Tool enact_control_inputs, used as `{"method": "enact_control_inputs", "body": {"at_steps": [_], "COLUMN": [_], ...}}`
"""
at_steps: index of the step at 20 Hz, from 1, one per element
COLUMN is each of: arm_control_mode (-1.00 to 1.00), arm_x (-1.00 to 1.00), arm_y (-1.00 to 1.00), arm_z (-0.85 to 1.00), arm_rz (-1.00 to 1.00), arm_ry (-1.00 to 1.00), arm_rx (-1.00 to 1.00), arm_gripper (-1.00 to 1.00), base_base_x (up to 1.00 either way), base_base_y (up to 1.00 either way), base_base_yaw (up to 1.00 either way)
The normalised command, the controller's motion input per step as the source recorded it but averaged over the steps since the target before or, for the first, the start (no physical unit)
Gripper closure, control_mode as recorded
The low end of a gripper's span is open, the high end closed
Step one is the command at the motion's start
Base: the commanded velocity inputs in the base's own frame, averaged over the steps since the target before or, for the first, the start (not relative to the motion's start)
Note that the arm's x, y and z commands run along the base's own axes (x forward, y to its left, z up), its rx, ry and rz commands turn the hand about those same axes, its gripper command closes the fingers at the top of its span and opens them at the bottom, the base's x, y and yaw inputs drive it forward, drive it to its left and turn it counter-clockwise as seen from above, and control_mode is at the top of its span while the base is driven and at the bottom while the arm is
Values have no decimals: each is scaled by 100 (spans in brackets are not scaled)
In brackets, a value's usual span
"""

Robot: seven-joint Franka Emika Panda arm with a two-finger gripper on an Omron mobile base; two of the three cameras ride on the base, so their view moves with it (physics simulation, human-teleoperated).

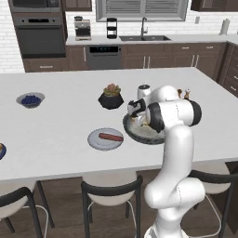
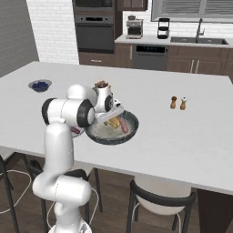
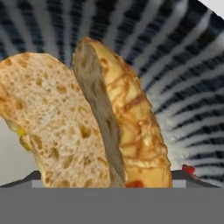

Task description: Place one bun and one sausage from the bowl on each plate.

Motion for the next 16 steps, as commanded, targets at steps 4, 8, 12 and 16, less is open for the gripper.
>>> {"method": "enact_control_inputs", "body": {"at_steps": [4,8,12,16], "arm_control_mode": [-100,-100,-100,-100], "arm_x": [-60,-75,-69,-76], "arm_y": [35,93,100,100], "arm_z": [75,92,85,36], "arm_rz": [0,2,4,8], "arm_ry": [-6,0,0,10], "arm_rx": [0,0,0,1], "arm_gripper": [100,100,100,100], "base_base_x": [0,0,0,0], "base_base_y": [0,0,0,0], "base_base_yaw": [0,0,0,0]}}
